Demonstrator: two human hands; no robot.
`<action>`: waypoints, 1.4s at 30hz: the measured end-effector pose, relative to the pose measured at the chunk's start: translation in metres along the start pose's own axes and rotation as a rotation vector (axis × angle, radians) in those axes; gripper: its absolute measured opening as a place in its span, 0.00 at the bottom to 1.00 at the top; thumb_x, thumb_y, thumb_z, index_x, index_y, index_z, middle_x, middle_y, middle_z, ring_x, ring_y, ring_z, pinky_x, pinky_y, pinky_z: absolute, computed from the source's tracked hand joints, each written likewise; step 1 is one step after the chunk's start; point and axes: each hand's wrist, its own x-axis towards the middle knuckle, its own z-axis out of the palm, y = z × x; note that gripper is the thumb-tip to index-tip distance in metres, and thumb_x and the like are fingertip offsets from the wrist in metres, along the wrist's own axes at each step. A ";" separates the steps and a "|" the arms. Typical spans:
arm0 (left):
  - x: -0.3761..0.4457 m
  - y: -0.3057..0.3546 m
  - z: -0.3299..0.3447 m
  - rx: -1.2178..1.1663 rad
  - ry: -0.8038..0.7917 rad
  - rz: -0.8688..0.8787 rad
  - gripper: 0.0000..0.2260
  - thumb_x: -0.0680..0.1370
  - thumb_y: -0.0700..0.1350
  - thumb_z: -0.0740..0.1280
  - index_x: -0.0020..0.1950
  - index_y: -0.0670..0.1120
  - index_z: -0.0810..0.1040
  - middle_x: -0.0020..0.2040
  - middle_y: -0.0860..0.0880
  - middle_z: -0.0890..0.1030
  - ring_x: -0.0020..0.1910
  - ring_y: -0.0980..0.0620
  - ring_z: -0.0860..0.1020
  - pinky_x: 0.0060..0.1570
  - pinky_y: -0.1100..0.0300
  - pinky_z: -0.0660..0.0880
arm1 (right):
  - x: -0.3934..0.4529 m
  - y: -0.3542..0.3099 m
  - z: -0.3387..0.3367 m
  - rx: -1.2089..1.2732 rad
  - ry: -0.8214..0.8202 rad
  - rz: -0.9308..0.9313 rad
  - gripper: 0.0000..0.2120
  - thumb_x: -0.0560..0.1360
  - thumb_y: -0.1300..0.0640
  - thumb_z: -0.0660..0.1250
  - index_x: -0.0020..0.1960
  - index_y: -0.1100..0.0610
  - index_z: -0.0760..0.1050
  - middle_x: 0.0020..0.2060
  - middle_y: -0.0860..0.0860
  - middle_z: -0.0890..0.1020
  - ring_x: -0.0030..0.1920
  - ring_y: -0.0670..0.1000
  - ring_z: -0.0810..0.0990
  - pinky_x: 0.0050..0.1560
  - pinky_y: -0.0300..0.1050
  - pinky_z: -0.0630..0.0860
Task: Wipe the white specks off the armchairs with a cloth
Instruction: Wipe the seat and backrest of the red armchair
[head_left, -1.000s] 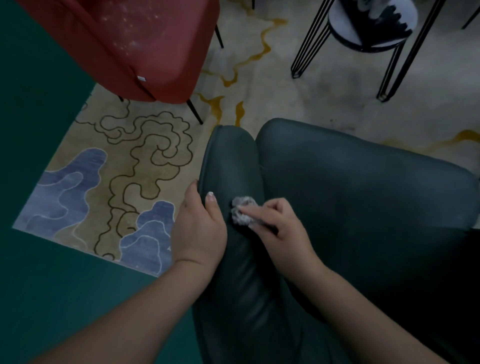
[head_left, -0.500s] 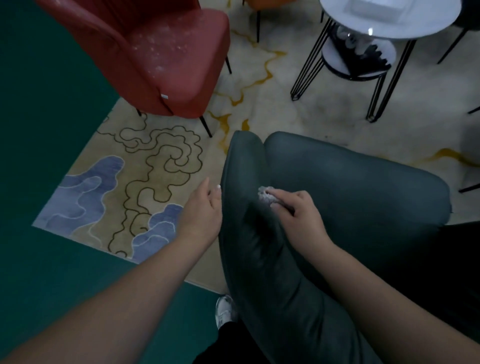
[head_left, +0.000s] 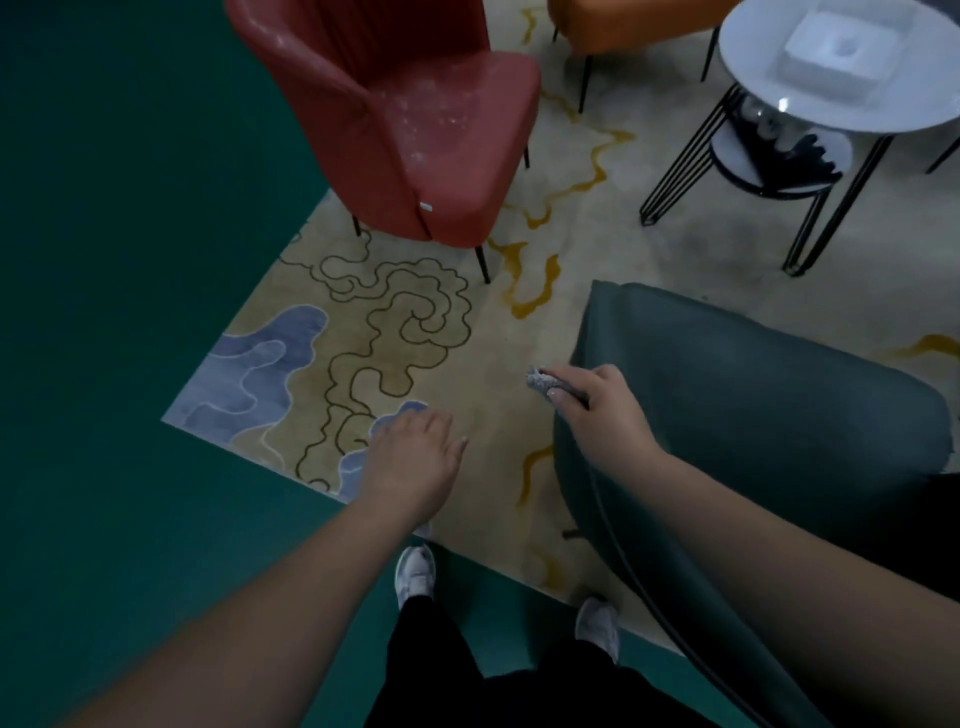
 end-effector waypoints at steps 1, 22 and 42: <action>0.002 -0.016 -0.002 0.013 -0.009 -0.003 0.23 0.83 0.57 0.49 0.74 0.48 0.64 0.73 0.49 0.68 0.71 0.48 0.64 0.69 0.51 0.61 | 0.006 -0.011 0.012 -0.004 0.010 0.006 0.14 0.79 0.49 0.62 0.63 0.41 0.75 0.50 0.46 0.69 0.46 0.40 0.71 0.44 0.28 0.65; 0.161 -0.220 -0.089 0.122 -0.036 0.159 0.26 0.82 0.58 0.48 0.78 0.49 0.55 0.78 0.50 0.58 0.77 0.48 0.55 0.74 0.48 0.52 | 0.184 -0.137 0.129 -0.012 0.157 0.171 0.14 0.80 0.51 0.60 0.64 0.44 0.75 0.54 0.51 0.77 0.51 0.47 0.75 0.54 0.43 0.72; 0.431 -0.193 -0.216 0.063 0.000 0.160 0.26 0.82 0.58 0.51 0.78 0.49 0.56 0.78 0.50 0.59 0.77 0.47 0.55 0.74 0.48 0.51 | 0.466 -0.174 0.032 -0.025 0.152 0.062 0.13 0.78 0.56 0.63 0.60 0.48 0.79 0.47 0.50 0.82 0.54 0.54 0.77 0.50 0.44 0.73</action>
